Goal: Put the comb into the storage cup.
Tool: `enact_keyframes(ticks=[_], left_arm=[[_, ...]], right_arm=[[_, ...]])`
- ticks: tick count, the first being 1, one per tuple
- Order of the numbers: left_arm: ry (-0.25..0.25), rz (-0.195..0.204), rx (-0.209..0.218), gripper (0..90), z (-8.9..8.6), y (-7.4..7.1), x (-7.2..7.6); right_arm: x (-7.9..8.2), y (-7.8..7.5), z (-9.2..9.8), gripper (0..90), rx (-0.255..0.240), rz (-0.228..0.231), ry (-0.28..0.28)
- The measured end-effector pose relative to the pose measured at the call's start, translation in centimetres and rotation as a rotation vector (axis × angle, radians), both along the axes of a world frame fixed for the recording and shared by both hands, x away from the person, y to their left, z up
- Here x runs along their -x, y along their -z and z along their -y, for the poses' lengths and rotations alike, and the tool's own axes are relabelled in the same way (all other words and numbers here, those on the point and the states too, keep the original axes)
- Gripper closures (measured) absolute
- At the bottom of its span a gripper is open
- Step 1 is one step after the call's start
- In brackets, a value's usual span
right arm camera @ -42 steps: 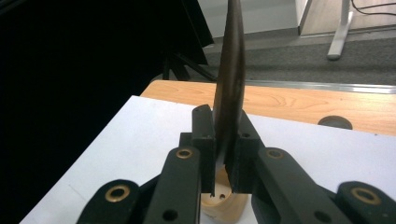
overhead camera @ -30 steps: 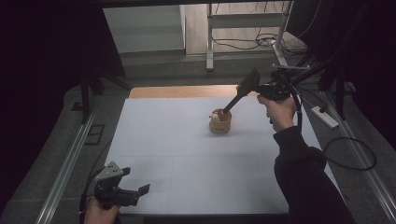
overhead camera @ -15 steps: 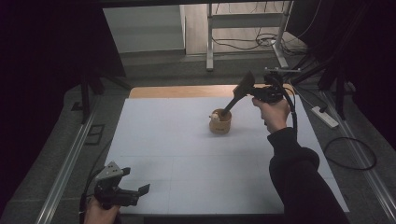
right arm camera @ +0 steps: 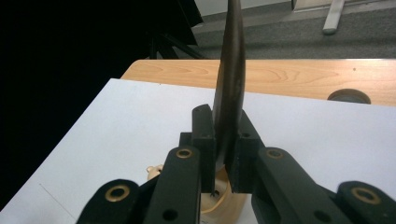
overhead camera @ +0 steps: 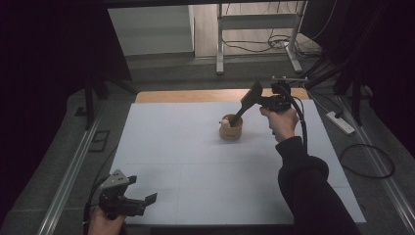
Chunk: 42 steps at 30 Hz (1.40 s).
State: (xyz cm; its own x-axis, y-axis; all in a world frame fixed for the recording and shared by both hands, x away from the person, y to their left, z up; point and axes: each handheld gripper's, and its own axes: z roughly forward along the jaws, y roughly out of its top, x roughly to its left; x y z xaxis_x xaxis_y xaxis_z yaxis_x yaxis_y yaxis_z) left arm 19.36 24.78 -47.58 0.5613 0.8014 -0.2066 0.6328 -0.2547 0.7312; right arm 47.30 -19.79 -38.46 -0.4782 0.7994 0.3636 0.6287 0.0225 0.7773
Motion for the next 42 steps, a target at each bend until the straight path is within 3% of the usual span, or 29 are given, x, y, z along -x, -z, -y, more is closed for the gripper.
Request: enact_keyframes(ticks=[21, 31, 35, 42], left_arm=[[-0.001, -0.002, 0.0, 0.5, 0.0, 0.0, 0.0], [-0.002, -0.003, 0.0, 0.6, 0.0, 0.0, 0.0], [-0.001, -0.004, -0.002, 0.6, 0.0, 0.0, 0.0], [-0.001, -0.006, -0.002, 0.6, 0.0, 0.0, -0.1]], right_arm=[[-0.6, 2.7, -0.1, 83.7, -0.067, -0.066, -0.005], [-1.0, 3.5, 0.5, 83.4, -0.128, -0.098, -0.008], [-1.1, 3.7, 0.7, 82.2, -0.125, -0.103, -0.013], [-1.2, 4.1, 1.1, 77.1, -0.08, -0.101, 0.014]])
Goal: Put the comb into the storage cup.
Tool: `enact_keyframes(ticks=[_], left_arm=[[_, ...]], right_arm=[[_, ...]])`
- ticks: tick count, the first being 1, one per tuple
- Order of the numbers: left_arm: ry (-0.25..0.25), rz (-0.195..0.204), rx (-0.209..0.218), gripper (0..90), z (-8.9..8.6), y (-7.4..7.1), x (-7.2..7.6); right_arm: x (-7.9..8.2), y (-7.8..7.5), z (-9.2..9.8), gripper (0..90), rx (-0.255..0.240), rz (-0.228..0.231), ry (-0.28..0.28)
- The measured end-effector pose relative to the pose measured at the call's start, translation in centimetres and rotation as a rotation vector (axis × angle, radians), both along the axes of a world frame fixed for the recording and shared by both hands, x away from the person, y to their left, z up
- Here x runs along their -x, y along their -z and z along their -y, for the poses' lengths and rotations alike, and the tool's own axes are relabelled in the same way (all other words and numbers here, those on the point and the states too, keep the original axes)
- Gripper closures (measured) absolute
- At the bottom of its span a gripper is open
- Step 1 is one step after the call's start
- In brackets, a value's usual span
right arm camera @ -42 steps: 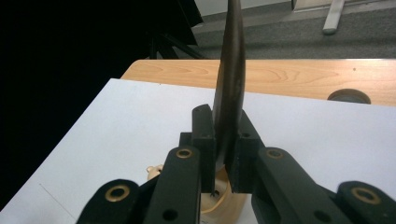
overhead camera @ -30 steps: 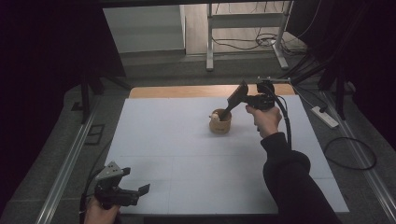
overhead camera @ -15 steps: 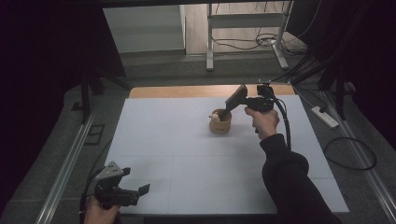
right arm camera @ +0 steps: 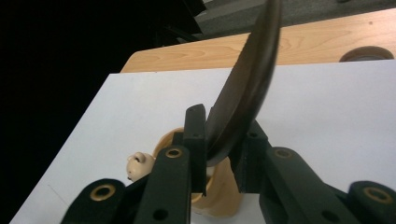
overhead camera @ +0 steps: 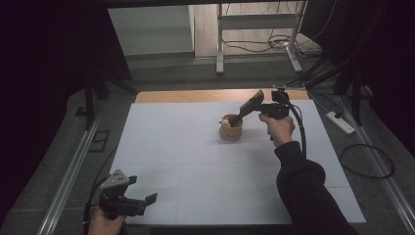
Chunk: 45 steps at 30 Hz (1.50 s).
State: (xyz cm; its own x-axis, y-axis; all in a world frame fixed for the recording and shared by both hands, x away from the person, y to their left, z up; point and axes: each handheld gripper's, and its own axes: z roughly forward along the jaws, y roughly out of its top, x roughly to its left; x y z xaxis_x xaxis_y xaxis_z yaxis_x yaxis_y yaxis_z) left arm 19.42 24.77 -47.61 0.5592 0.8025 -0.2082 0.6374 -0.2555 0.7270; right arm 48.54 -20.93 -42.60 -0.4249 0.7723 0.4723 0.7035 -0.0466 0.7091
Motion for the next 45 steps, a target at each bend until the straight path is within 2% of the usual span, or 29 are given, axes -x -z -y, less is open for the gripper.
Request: enact_keyframes(ticks=[9, 26, 33, 42, 45], left_arm=[[0.0, -0.001, 0.0, 0.6, 0.0, 0.0, 0.0], [-0.001, -0.003, 0.002, 0.6, 0.0, 0.0, 0.0], [-0.001, -0.003, 0.002, 0.7, 0.0, 0.0, 0.0], [-0.001, -0.004, 0.003, 0.7, 0.0, 0.0, 0.0], [0.0, -0.004, 0.003, 0.7, 0.0, 0.0, 0.0]], right_arm=[[0.0, 0.2, 0.2, 71.0, 0.034, 0.001, 0.008], [0.2, 0.0, 0.0, 48.5, 0.09, 0.019, 0.0], [0.4, -0.1, -0.2, 39.0, 0.152, 0.034, -0.009], [1.0, -0.8, -0.4, 30.7, 0.19, 0.053, -0.059], [1.2, -0.9, -0.5, 27.2, 0.217, 0.062, -0.079]])
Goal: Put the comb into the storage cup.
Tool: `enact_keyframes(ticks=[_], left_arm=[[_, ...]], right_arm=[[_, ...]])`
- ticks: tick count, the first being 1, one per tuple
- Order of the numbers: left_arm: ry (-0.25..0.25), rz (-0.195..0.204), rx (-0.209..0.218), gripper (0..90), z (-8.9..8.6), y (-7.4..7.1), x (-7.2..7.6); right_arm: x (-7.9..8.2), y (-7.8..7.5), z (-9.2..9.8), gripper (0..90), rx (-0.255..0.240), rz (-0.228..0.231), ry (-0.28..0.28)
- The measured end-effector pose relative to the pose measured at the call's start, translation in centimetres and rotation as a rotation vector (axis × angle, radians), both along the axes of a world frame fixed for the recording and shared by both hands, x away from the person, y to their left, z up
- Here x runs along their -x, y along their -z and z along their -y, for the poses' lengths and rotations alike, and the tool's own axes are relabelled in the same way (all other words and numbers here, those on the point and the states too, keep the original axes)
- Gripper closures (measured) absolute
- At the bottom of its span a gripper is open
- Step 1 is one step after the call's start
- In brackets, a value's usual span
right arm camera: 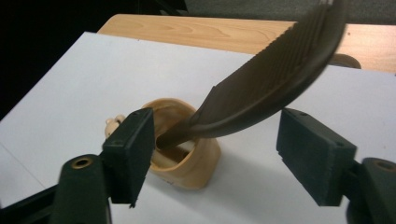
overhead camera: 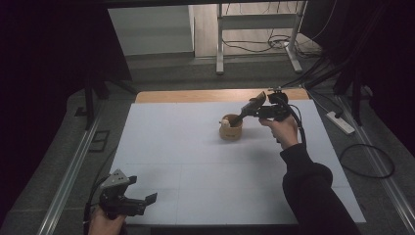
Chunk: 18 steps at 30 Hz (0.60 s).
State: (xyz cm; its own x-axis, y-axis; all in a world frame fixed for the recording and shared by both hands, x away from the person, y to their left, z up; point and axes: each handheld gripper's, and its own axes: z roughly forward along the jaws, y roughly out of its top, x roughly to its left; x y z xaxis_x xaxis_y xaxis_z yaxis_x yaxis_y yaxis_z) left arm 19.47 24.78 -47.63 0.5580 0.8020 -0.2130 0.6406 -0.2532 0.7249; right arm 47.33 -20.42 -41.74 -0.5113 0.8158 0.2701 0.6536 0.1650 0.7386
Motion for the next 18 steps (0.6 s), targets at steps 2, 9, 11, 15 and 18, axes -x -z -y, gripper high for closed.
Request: enact_keyframes(ticks=[2, 9, 11, 15, 18], left_arm=[[0.0, 0.0, 0.001, 0.7, 0.0, 0.0, 0.0], [0.0, 0.0, 0.0, 0.7, 0.0, 0.0, 0.0], [0.001, 0.0, 0.0, 0.7, 0.0, 0.0, 0.0], [0.001, 0.0, -0.001, 0.7, 0.0, 0.0, 0.0], [0.0, 0.0, -0.001, 0.7, 0.0, 0.0, 0.0]], right_arm=[[0.2, -0.1, -0.1, 25.7, 0.011, 0.002, -0.009], [0.9, -0.6, -0.5, 21.6, 0.034, 0.021, -0.031], [1.1, -0.6, -0.7, 20.7, 0.064, 0.024, -0.04], [1.5, -0.6, -0.9, 20.5, 0.087, 0.032, -0.051], [1.7, -0.7, -0.8, 19.8, 0.078, 0.037, -0.055]])
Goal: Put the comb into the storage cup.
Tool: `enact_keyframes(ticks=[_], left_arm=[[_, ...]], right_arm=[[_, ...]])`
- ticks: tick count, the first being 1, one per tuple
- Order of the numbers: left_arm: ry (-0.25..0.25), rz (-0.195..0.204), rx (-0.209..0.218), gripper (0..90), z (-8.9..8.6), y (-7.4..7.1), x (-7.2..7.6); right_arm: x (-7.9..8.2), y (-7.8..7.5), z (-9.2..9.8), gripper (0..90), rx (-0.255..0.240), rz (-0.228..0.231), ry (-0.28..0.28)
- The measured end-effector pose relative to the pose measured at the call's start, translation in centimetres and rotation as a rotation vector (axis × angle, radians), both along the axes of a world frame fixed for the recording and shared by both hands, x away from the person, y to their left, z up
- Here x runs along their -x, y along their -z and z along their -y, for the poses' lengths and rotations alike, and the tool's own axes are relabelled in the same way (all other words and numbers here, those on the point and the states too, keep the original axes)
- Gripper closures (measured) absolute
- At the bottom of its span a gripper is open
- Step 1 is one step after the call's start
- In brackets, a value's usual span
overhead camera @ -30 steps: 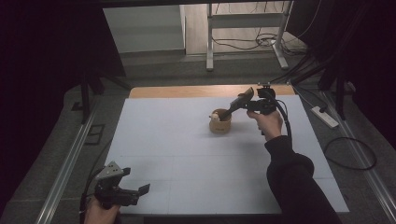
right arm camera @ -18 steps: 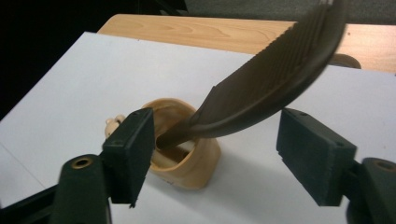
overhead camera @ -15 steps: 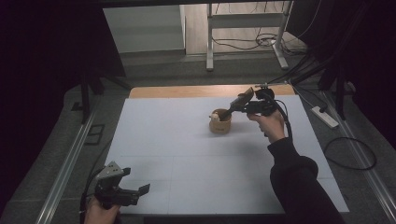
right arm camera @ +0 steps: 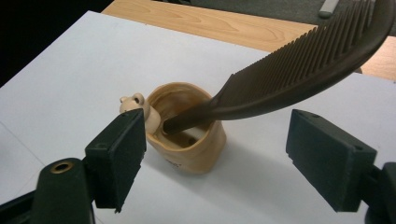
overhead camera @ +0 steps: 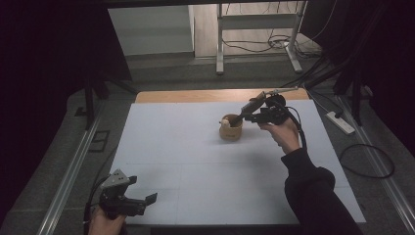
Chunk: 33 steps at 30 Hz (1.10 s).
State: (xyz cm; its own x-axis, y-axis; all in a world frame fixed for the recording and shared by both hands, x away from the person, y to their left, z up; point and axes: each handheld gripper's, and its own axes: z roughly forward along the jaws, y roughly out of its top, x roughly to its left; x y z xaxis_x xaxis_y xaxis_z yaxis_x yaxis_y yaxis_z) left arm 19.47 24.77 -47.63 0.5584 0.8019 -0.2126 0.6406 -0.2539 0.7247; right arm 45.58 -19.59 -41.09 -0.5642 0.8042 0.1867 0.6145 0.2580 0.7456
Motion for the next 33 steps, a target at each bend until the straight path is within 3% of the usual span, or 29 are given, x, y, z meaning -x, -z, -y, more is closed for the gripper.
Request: enact_keyframes(ticks=[14, 25, 33], left_arm=[[0.001, -0.002, 0.001, 0.8, 0.0, 0.0, 0.0], [0.003, -0.001, 0.004, 0.8, -0.1, 0.0, 0.0], [0.01, 0.005, 0.019, 0.8, -0.2, 0.0, 0.1]], right_arm=[[1.4, 0.0, 0.3, 11.4, 0.012, 0.021, -0.034], [2.6, -0.1, 0.0, 0.5, 0.07, 0.061, -0.071], [3.5, -0.2, 0.1, 0.0, 0.082, 0.075, -0.098]])
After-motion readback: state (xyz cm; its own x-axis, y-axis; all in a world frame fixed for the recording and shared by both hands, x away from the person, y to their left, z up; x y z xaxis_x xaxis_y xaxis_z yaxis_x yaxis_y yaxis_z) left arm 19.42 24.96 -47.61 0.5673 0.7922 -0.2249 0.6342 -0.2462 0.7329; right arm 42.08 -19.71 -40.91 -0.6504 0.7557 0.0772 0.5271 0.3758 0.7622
